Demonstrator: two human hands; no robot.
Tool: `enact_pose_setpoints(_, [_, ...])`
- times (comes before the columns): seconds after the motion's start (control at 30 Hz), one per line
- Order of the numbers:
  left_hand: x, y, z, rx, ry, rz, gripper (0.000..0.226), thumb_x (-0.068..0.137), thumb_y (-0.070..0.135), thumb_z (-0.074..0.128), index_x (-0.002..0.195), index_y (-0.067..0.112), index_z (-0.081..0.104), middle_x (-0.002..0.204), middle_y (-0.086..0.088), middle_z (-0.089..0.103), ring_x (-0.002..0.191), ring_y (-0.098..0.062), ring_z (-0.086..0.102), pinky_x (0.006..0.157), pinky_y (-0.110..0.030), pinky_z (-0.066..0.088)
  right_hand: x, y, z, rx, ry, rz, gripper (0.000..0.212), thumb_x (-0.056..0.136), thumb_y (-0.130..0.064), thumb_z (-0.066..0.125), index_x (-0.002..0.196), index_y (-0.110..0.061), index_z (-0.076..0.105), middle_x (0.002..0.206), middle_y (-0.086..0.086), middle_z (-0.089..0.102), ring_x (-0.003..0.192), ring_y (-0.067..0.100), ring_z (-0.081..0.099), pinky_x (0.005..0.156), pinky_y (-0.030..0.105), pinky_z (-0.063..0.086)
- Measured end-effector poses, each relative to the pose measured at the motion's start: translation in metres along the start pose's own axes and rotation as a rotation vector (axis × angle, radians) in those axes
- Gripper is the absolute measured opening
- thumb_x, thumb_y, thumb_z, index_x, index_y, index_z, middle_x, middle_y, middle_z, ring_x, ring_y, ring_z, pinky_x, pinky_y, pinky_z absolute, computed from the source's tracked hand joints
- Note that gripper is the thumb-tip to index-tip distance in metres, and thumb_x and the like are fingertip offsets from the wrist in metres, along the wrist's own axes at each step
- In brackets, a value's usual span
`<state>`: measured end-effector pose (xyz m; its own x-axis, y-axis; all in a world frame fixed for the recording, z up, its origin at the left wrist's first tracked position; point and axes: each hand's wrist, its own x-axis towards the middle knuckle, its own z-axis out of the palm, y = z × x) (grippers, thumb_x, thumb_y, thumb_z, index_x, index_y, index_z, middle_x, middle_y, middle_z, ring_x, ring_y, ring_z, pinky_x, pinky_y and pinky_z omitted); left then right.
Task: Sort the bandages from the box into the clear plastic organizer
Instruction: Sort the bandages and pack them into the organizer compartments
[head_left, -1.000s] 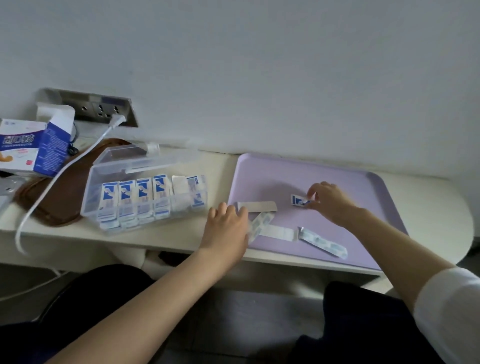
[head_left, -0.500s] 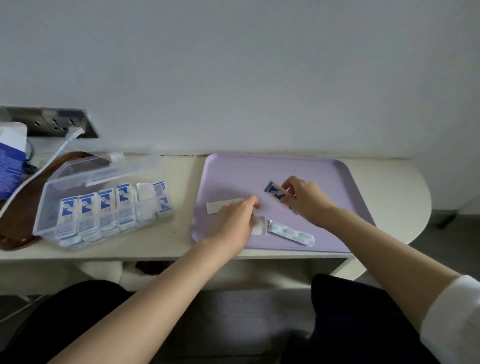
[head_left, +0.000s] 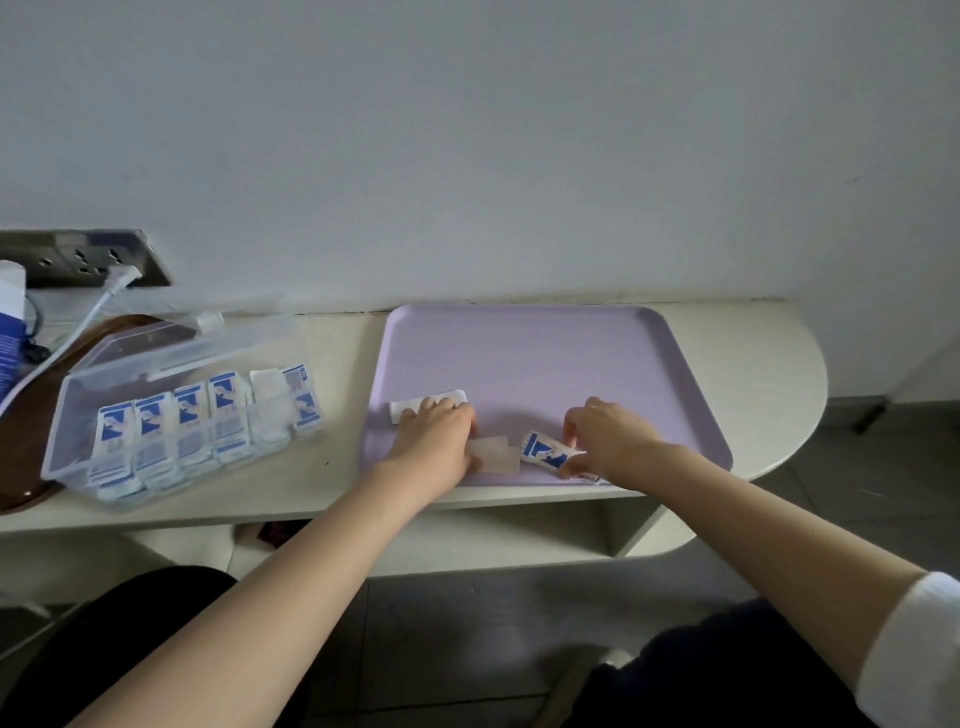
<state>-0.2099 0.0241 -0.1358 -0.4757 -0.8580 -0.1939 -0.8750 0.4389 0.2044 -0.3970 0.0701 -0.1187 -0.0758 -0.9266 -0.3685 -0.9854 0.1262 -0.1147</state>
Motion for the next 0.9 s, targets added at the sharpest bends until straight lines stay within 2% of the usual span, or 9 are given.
enact_pose_setpoints(0.07, [0.0,0.001,-0.001,-0.011,-0.018,-0.014,0.032,0.087,0.027,0.06,0.117,0.015,0.055,0.125,-0.005,0.054,0.12,-0.027,0.038,0.094,-0.035,0.032,-0.002,-0.001,0.001,0.01,-0.009,-0.031,0.038,0.083,-0.035,0.068,0.112,-0.015,0.054,0.119,0.007,0.053,0.105,0.025,0.052,0.076,0.028,0.036])
enact_pose_setpoints(0.17, [0.0,0.001,-0.003,-0.01,-0.038,-0.025,0.028,0.088,0.026,0.058,0.113,0.014,0.058,0.123,-0.008,0.052,0.115,-0.028,0.037,0.09,-0.034,0.032,-0.003,-0.001,0.003,0.115,0.0,-0.032,0.032,0.084,-0.03,0.068,0.102,-0.017,0.045,0.116,0.008,0.058,0.087,0.023,0.051,0.069,0.028,0.038])
enact_pose_setpoints(0.23, [0.0,0.0,-0.003,-0.002,-0.048,-0.038,0.023,0.088,0.025,0.056,0.108,0.013,0.06,0.12,-0.01,0.05,0.111,-0.028,0.038,0.087,-0.033,0.033,-0.005,-0.002,0.003,0.126,0.084,-0.033,0.028,0.089,-0.024,0.061,0.109,-0.015,0.043,0.112,0.008,0.06,0.08,0.024,0.051,0.064,0.029,0.038])
enact_pose_setpoints(0.33, [0.001,-0.005,-0.001,-0.001,-0.027,-0.036,0.023,0.091,0.031,0.054,0.102,0.011,0.057,0.117,-0.009,0.049,0.106,-0.026,0.039,0.087,-0.034,0.034,-0.006,-0.009,-0.003,0.135,0.255,-0.079,0.025,0.093,-0.002,0.042,0.115,-0.013,0.041,0.105,0.01,0.061,0.072,0.026,0.048,0.051,0.028,0.032])
enact_pose_setpoints(0.47, [-0.007,-0.012,0.001,-0.055,0.097,0.032,0.023,0.097,0.03,0.045,0.114,0.016,0.051,0.122,-0.005,0.048,0.113,-0.023,0.041,0.092,-0.033,0.034,-0.003,-0.027,-0.011,0.259,0.354,-0.173,0.029,0.092,0.004,0.036,0.115,-0.011,0.044,0.109,0.01,0.059,0.081,0.025,0.052,0.064,0.031,0.044])
enact_pose_setpoints(0.6, [-0.012,-0.029,-0.001,-0.105,0.211,0.023,0.024,0.096,0.017,0.044,0.12,0.015,0.047,0.123,-0.005,0.048,0.114,-0.023,0.043,0.093,-0.032,0.035,0.007,-0.047,-0.004,0.31,0.236,-0.301,0.026,0.093,-0.001,0.042,0.111,-0.011,0.057,0.109,0.009,0.057,0.09,0.026,0.055,0.075,0.03,0.045])
enact_pose_setpoints(0.7, [-0.011,-0.042,-0.002,-0.112,0.247,-0.017,0.023,0.096,0.017,0.046,0.119,0.016,0.047,0.124,-0.002,0.048,0.115,-0.022,0.043,0.093,-0.032,0.034,0.013,-0.058,0.003,0.251,0.101,-0.317,0.021,0.095,-0.012,0.049,0.113,-0.012,0.061,0.115,0.008,0.052,0.096,0.027,0.055,0.081,0.029,0.044])
enact_pose_setpoints(0.8, [-0.009,-0.048,-0.001,-0.076,0.202,-0.048,0.034,0.095,0.029,0.049,0.127,0.018,0.043,0.131,-0.002,0.045,0.121,-0.022,0.041,0.096,-0.034,0.033,0.016,-0.067,0.006,0.208,0.024,-0.305,0.025,0.092,-0.021,0.057,0.116,-0.014,0.058,0.122,0.005,0.047,0.101,0.026,0.054,0.082,0.028,0.042])
enact_pose_setpoints(0.9, [-0.004,-0.05,0.001,-0.039,0.111,-0.063,0.047,0.094,0.035,0.049,0.137,0.018,0.036,0.136,-0.005,0.044,0.125,-0.023,0.039,0.099,-0.034,0.032,0.018,-0.072,0.009,0.158,0.014,-0.291,0.041,0.089,-0.02,0.061,0.126,-0.013,0.046,0.126,0.007,0.048,0.107,0.027,0.054,0.087,0.032,0.043])
